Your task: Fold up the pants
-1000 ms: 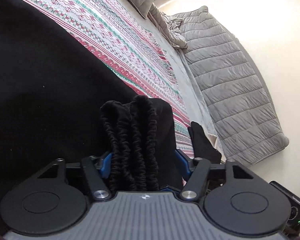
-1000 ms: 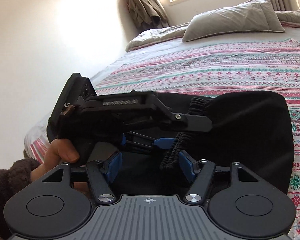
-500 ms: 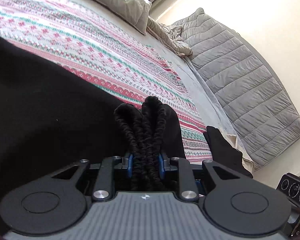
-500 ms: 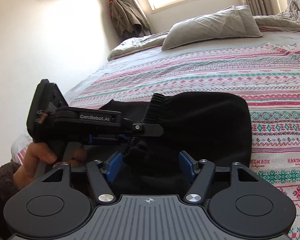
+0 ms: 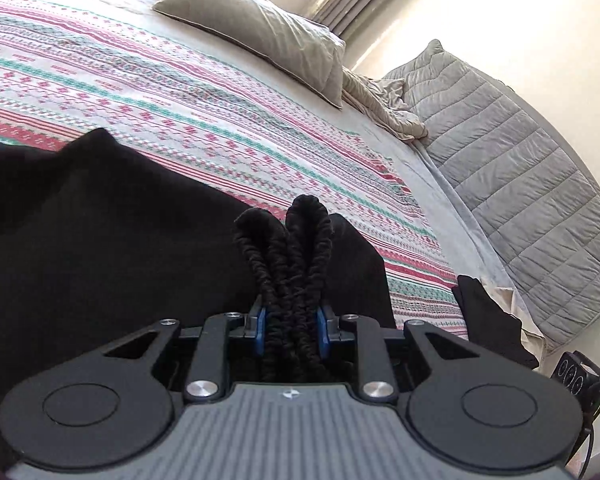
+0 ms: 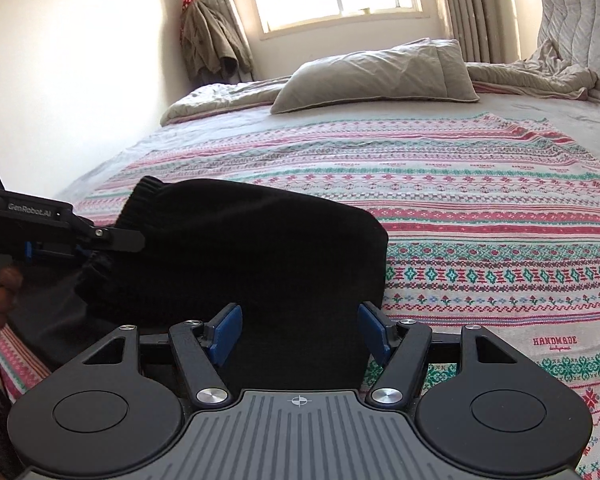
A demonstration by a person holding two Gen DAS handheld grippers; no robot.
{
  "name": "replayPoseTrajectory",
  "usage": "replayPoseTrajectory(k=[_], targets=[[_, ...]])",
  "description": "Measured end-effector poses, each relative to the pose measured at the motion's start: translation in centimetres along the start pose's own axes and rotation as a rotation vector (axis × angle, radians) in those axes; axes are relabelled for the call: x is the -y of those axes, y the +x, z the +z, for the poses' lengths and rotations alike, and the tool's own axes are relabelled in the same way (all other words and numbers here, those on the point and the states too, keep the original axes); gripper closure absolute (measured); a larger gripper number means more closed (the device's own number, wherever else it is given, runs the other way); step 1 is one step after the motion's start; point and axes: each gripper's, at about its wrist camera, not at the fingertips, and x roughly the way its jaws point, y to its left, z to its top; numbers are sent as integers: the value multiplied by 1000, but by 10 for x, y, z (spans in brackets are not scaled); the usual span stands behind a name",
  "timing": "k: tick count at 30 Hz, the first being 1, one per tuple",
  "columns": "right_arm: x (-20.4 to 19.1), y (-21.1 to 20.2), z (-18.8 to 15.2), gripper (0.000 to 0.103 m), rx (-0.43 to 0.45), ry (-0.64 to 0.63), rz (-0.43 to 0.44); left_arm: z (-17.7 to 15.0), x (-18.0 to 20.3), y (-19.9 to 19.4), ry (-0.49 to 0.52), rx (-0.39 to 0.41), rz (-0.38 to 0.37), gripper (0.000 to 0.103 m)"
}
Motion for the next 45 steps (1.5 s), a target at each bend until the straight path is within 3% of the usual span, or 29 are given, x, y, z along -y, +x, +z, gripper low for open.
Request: replayPoseTrajectory(k=[10,19,24,28,45], targets=[[-44,29,-9,37,-51,-189,5,3,-59,-33,-93,0,56,62],[-79,40,-9,35,-51,-290,37,6,-80,-59,-104,55,63,62],[-89,47,-11,34,-63,-318,48,7,-94,-58,-141,42,103,62],[-96,47,-11,34,-64,-339,49,8,-95,-73,-131,86,76,62],[-127,61,-7,31,-65,-374,106,7,-147,-131,-208,210,227,62]])
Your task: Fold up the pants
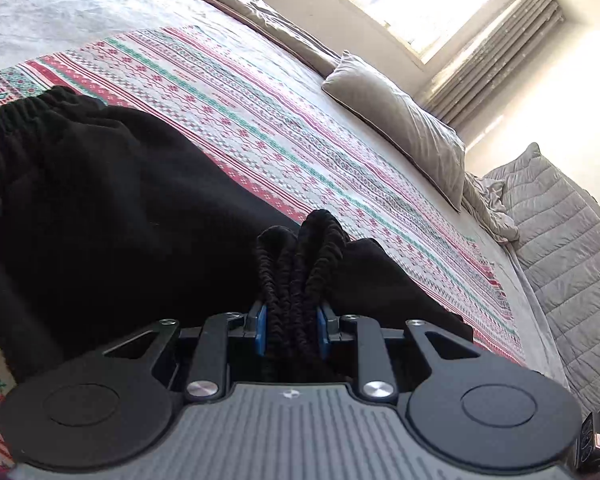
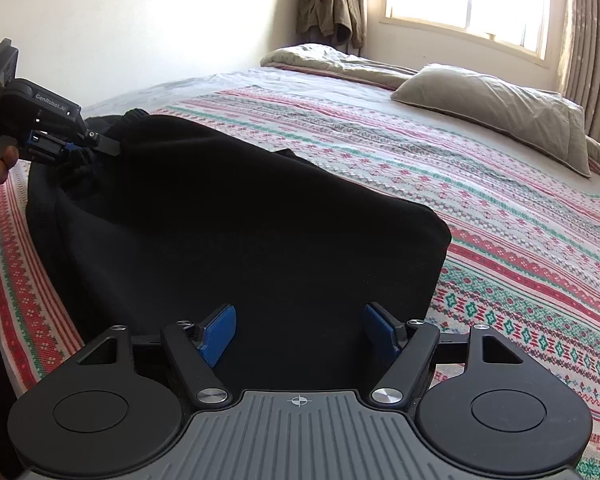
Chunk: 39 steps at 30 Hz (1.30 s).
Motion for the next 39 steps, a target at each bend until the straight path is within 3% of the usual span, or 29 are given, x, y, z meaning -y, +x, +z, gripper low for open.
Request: replayPoseTrajectory(k=[14,23,25,28,31,35,39], targets=[[-35,22,19,31,10,-36,62,6,-24,-26,-34,75,38,62],[-43,35,26,30,13,-47,102,3,-33,-33,-17,125,113,59],[-43,35,25,28,12,-49,104,2,-27,-38,13,142,131,56],[-40,35,32,28,16,-47,113,-2,-10,-57,93,262,172,48],[-37,30,36,28,39,-17,131,-7,7,-70,164,303,138,47],[-34,35,43,28,39,49,165,-24,41,-50,333,212,65,47],[-41,44,36,28,3,29,166,-46,55,-19,496,103,117,47]])
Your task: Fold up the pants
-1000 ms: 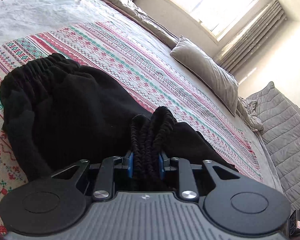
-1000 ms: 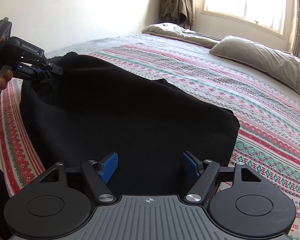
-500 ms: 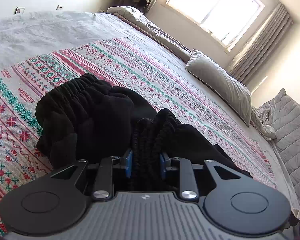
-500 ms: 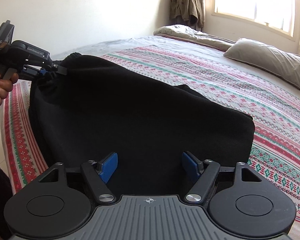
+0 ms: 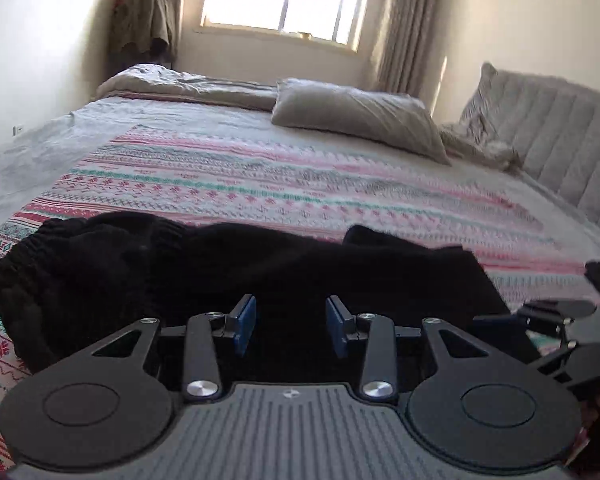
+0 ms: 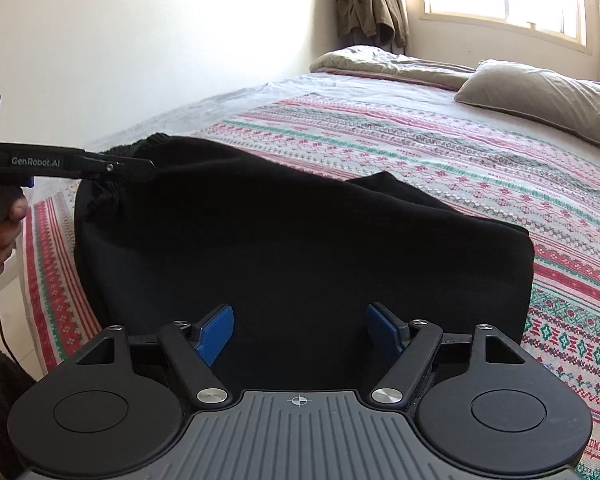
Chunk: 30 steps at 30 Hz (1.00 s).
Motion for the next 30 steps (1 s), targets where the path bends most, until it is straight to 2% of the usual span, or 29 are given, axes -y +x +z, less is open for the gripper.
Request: replayPoseTrajectory(k=[3,4,7,9,13,15,19,22,24,26,30], targets=[[-3,-1,-11,27,-13,-57,-13,-15,-12,5,31,-50,72,49],[-2,-3,-14,27,-16,-71,-13,-22,-22,2,33,-60,88,54],[0,-13,-25,26,-12,-92,-7,-34,-48,-4,-1,-84,44,67],[3,-21,-32,26,-3,-97,3,-39,-55,-10,-3,-84,14,69],[11,-39,-43,26,11,-93,5,-43,-54,-20,31,-73,-2,69],[18,-47,-45,26,11,-80,11,-43,-51,-27,33,-58,-10,61],[30,-68,-46,25,5,-2,29,-38,-39,-37,13,-6,-45,26],[55,-82,-46,25,6,139,37,-35,-21,-33,37,13,-83,19],[71,-85,-45,25,-32,251,39,-33,-4,-26,71,18,-105,17],[89,-85,-49,31,-71,377,94,-32,17,-15,109,25,-123,12],[109,-82,-59,55,-116,561,222,-40,46,-4,186,60,-171,2]])
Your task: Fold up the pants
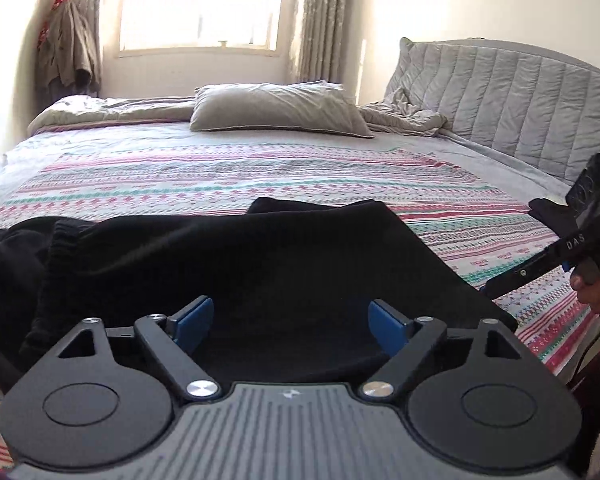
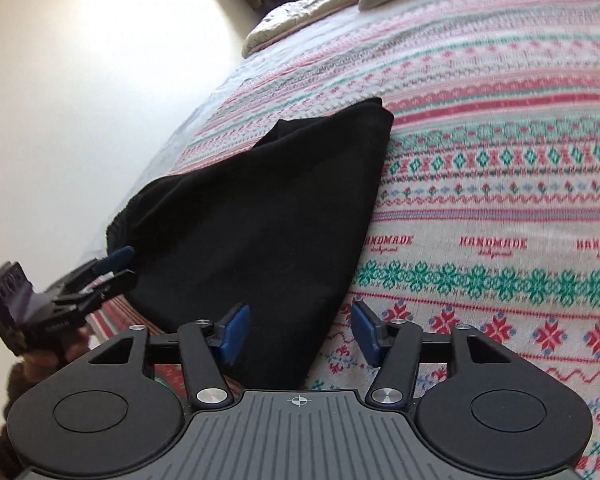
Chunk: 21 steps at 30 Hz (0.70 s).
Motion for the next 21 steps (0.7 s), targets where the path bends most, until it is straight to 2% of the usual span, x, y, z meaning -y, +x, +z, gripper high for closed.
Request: replayPoseTrajectory(k=[4,9,12,15,18,20,21], targets=[[10,6,-7,69,-83,86,37,-5,26,15,104,-15,-26,0],[11,3,-12,72,-111,120,100,-9,52,26,203,-49,-119,0],[7,-2,-7,72,-91,127,149,-8,68,30,255,-51,-186,0],[1,-6,2,72,-70,123,186,-5,84,36,296,-44,-220,0],[-3,-6,10,72,-56,120,217,-5,101,43,345,-38,-218,1],[-5,-7,13,72,-49,114,234,-6,109,49,378,-35,-180,6],[-6,-7,15,72,-48,111,239,-8,115,52,401,-34,-142,12]])
